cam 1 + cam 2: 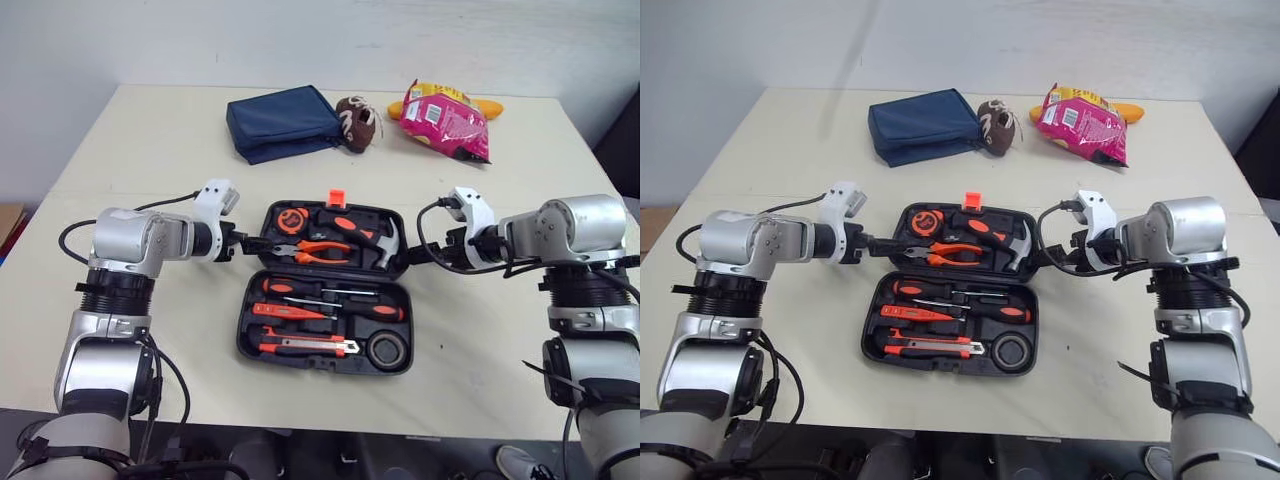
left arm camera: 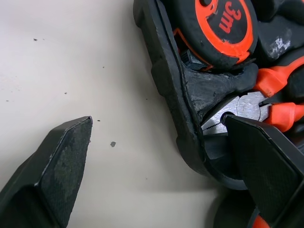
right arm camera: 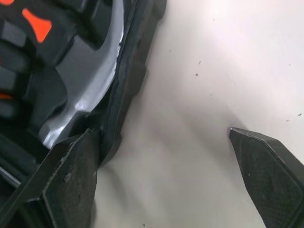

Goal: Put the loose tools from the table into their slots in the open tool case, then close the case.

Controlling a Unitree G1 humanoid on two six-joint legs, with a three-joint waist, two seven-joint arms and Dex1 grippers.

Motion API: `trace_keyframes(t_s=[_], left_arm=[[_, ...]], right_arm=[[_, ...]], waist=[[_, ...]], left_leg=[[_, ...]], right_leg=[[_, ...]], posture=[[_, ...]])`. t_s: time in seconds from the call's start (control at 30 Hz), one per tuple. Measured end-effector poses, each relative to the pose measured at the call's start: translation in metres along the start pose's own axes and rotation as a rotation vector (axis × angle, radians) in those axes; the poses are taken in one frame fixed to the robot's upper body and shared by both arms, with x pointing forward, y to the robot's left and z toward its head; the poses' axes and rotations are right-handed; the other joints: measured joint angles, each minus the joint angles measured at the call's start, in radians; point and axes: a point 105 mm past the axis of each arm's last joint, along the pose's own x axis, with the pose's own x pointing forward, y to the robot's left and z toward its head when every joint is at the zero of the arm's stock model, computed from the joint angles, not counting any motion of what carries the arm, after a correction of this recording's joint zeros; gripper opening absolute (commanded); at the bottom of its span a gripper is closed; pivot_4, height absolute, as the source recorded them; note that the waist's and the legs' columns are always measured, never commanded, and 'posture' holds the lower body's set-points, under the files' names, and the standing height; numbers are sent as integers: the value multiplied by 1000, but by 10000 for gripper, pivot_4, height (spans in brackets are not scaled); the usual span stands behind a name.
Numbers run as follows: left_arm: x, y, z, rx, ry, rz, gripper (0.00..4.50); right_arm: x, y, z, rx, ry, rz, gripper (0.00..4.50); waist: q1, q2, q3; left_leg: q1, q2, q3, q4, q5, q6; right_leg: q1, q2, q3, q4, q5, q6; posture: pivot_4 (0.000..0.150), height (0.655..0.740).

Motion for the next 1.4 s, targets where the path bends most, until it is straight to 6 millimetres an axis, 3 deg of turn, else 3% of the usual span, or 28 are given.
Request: trace_keyframes(t_s=[0.17,0.23,0.37,0.43,0.53,0.57,0.73,0.93,1.07,1.23,1.4], left_arm=[[3,-2,1,5,2,2,45000],[5,-3,1,14,6,-1,39685],[10,-13,3,28,9,-46,23834],[12,-15,4,25,7,-63,13749],[12,-13,3,21,6,-57,2211],[12,-13,2,15,4,-61,589],[11,-11,2,14,-55,-71,589],[6,-9,24,121,-416,-86,589],[-5,-10,32,217,-571,-68,589],[-8,-9,13,430,-652,-21,589],[-15,-13,-1,757,-746,117,589]], right_arm=[[3,1,2,0,4,-16,44645],[4,1,2,-3,8,-22,39501],[13,11,1,4,20,17,22324],[17,17,3,12,14,41,11568],[19,20,3,38,3,55,37],[20,19,3,56,-5,57,0],[20,17,6,63,-100,76,0],[8,14,29,-173,-463,104,0],[-2,19,28,-328,-593,121,0],[2,19,12,-612,-697,62,0],[1,15,-1,-949,-883,-50,0]], waist=[[1,0,0],[2,-1,-1],[3,-1,-1],[2,-1,-2],[2,-2,-2],[2,-2,-2],[2,-2,-2],[4,0,0],[5,0,0],[3,0,0],[5,-1,0]], left_leg=[[1,0,0,0,1,0],[2,0,0,0,1,0],[2,0,0,1,1,0],[6,0,0,1,1,0],[13,-1,0,0,1,0],[16,-1,0,-1,1,0],[18,-1,-1,-3,1,0],[0,-2,0,-2,2,0],[-9,-1,0,-5,2,-1],[-11,-1,1,-4,1,1],[-10,-2,1,-1,2,5]], right_leg=[[2,0,0,0,0,0],[3,0,0,0,0,0],[3,0,0,1,0,0],[6,0,0,2,0,0],[13,-1,0,2,0,0],[15,-1,0,1,0,0],[19,-1,0,-1,0,0],[0,0,0,0,1,2],[-10,1,0,-1,1,2],[-11,1,0,-4,1,2],[-8,0,2,-5,5,4]], posture=[[1500,7400],[1500,7400],[1500,7400],[1500,7400],[1500,7400],[1500,7400],[1500,7400],[1500,7400],[1500,7400],[1500,7400],[1500,7400]])
